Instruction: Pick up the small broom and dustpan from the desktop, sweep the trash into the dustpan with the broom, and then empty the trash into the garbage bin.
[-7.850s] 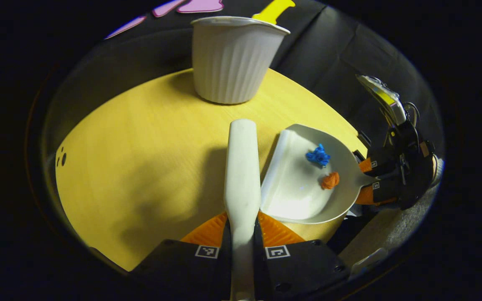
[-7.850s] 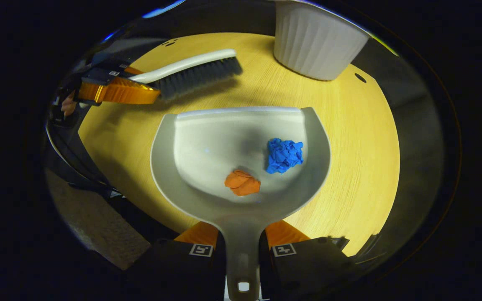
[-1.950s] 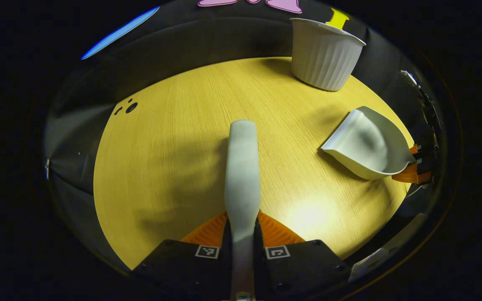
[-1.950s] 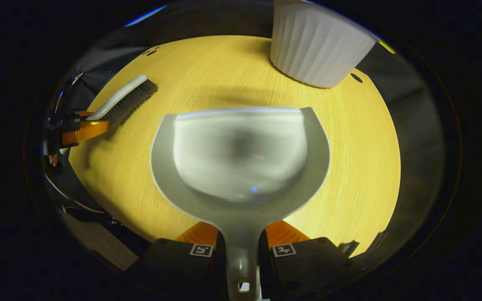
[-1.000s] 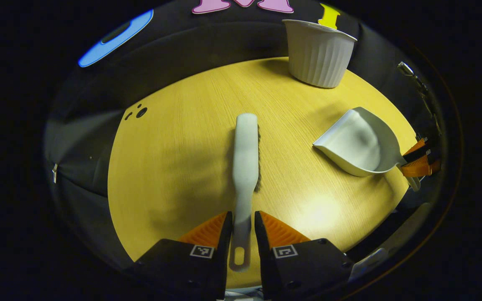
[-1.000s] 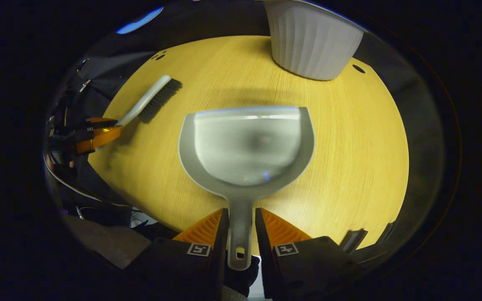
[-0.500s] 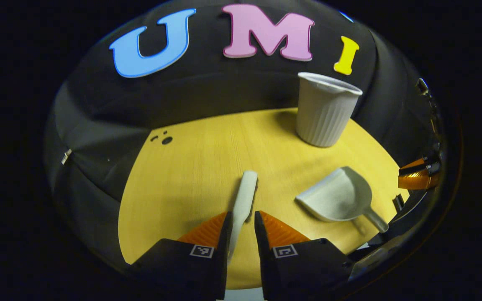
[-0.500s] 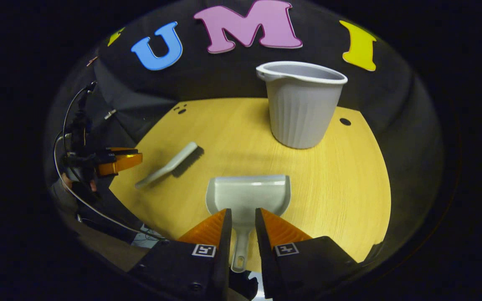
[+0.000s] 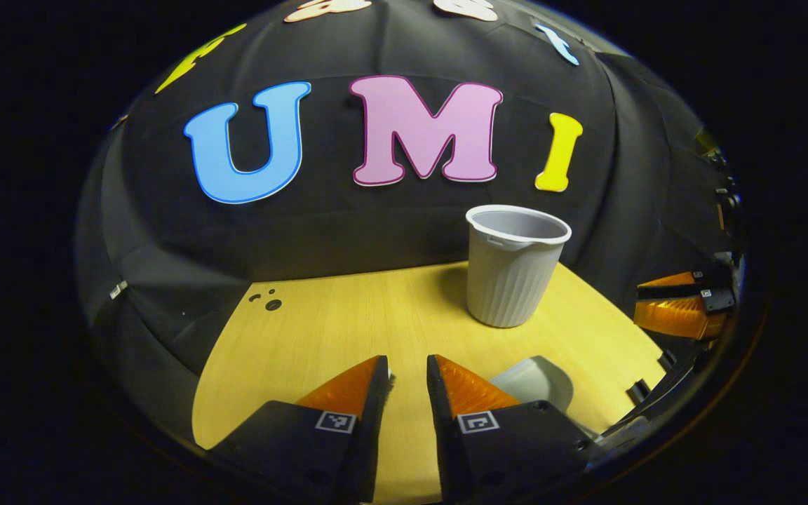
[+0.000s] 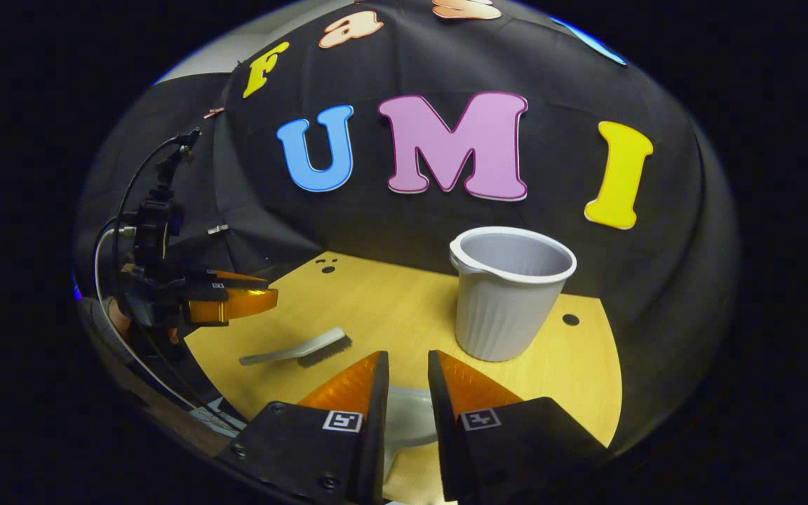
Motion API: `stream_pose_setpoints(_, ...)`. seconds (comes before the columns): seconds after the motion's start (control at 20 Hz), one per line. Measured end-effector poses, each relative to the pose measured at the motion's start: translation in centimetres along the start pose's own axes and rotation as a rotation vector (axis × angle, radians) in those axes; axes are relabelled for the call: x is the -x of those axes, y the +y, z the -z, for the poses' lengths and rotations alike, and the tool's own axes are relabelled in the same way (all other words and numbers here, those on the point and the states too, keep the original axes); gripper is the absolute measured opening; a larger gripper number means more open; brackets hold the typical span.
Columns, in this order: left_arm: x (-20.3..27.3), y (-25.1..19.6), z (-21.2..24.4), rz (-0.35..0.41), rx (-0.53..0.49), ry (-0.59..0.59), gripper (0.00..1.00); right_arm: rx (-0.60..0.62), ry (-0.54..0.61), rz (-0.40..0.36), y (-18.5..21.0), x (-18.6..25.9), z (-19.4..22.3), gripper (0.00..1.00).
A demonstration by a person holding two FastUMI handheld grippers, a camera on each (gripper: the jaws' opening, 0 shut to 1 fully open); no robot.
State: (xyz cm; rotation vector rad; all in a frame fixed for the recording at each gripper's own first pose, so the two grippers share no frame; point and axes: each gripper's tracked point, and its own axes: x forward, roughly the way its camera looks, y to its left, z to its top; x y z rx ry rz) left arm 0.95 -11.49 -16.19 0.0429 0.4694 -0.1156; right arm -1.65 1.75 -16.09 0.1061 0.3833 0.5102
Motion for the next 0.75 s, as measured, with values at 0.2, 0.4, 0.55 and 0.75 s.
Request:
stream_pose_setpoints(0.2,0.8,-0.9,-0.5,-0.032,0.048,-0.053,0.42,0.043,-0.013,-0.044,0.5,-1.1,0.4,0.35)
stream_pose_setpoints(0.4,1.2,-0.5,-0.1,-0.099,0.032,-0.054,0.42,0.093,0.008,-0.086,0.5,-1.7,1.8,0.35)
stream_pose_setpoints(0.55,1.5,-0.2,0.8,-0.139,0.044,-0.036,0.42,0.084,0.040,-0.132,1.4,-2.3,2.4,0.35)
stream_pose_setpoints(0.75,2.0,0.5,2.0,-0.165,0.062,-0.005,0.42,0.055,0.078,-0.159,1.8,-3.2,2.5,0.35)
